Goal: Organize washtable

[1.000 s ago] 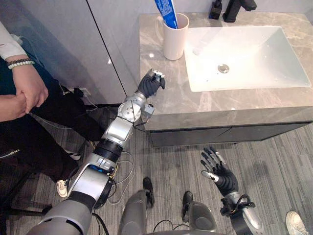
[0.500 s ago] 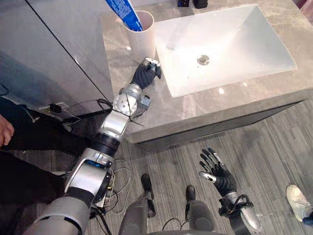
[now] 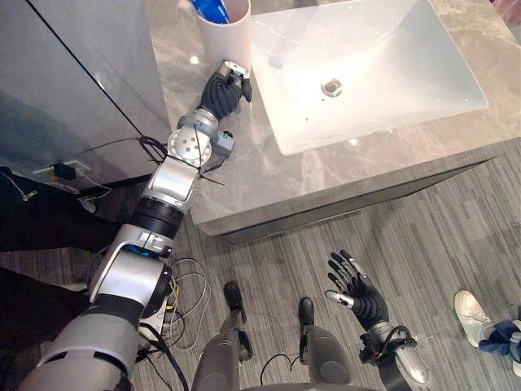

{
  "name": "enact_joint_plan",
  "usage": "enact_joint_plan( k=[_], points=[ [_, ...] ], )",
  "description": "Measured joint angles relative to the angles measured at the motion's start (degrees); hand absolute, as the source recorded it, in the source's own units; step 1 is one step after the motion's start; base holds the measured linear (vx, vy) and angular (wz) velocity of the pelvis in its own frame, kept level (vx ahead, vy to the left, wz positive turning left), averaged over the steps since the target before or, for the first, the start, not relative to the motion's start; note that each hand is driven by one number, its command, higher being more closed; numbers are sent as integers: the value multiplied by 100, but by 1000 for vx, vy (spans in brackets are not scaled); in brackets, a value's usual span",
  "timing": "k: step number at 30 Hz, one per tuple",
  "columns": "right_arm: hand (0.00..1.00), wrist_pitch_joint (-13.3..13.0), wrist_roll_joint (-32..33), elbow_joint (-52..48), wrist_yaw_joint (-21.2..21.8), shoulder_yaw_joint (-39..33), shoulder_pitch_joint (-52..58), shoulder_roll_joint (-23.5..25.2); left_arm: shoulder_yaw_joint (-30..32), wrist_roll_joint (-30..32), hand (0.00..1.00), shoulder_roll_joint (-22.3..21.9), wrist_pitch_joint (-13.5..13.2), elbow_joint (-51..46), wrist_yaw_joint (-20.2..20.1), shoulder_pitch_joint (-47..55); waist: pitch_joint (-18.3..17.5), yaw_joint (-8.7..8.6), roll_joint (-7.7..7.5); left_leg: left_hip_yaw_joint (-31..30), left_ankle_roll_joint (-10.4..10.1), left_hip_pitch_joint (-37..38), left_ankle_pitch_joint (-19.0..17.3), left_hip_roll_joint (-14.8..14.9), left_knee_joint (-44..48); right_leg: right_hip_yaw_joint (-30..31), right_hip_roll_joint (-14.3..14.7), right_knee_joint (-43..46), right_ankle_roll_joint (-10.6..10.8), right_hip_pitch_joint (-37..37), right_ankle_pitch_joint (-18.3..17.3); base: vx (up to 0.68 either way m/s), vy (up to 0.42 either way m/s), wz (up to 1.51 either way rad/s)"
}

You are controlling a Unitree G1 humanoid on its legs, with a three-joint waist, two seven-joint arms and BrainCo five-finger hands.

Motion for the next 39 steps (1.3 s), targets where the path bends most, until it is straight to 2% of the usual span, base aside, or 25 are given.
enact_joint_plan(
  k=[5, 9, 15, 17, 24, 32, 33, 36, 38, 39],
  points=[
    [0, -2, 0, 15, 0, -6, -25, -9, 52, -1, 100, 92, -51, 62, 34, -154, 25, -11, -38, -5, 0, -114, 0, 9, 11, -7, 16, -91, -7, -54, 55, 38, 2, 0],
    [0, -12, 0, 15, 0, -4, -34, -9, 54, -5, 100, 122, -49, 245, 50, -437, 117, -13, -124, -29, 0, -158, -1, 10, 48, -22, 16, -103, -9, -77, 68, 11, 7, 2],
    [0, -35, 0, 22, 0, -3, -52, -12, 67, -8, 100, 370, -155, 209, 61, -658, 202, -29, -174, -15, 2, -347, -2, 13, 76, -11, 14, -285, -7, -186, 202, 12, 11, -1],
    [0, -44, 0, 22, -1, -6, -86, -13, 67, -11, 100, 503, -154, 217, 66, -869, 357, -30, -217, -17, 2, -356, -3, 14, 97, -16, 25, -296, -13, -177, 213, 0, 0, 0],
    [0, -52, 3, 24, 0, -4, -187, -30, 91, -124, 100, 769, -126, 352, 102, -1269, 467, -98, -243, -5, 1, -476, -3, 38, 100, -9, 50, -405, -21, -251, 282, 5, 1, 0],
    [0, -52, 3, 23, 12, 5, -196, -108, 248, -220, 100, 797, -104, 538, 184, -1324, 470, -137, -238, -32, 1, -449, -3, 30, 107, -33, 62, -454, -27, -144, 296, 31, 16, 2],
    [0, -50, 4, 28, 9, 89, -373, -114, 125, -332, 100, 659, -67, -26, 164, -712, 512, -123, -191, -78, 0, -139, -3, -2, 2, -134, 20, -474, -49, 156, 268, 26, 50, 12],
    [0, -53, 5, 32, 9, 130, -439, -113, 31, -505, 100, 451, -129, -241, 51, -605, 523, 5, -149, -120, -1, -131, -1, -15, -30, -182, 16, -466, -51, 167, 263, 11, 42, 10],
    [0, -44, 4, 57, -1, 115, -508, -113, 96, -594, 100, 410, -123, -666, 66, -131, 496, 9, -77, -189, 20, -94, 23, -97, -28, -228, -9, -423, -8, 240, 226, 27, 38, 16],
    [0, -42, 4, 98, -9, 59, -602, -83, 295, -720, 100, 272, -138, -1494, 62, 701, 472, 17, 17, -258, 20, 32, 23, -128, -29, -370, -35, -387, -14, 389, 192, 121, 47, 33]
  ],
)
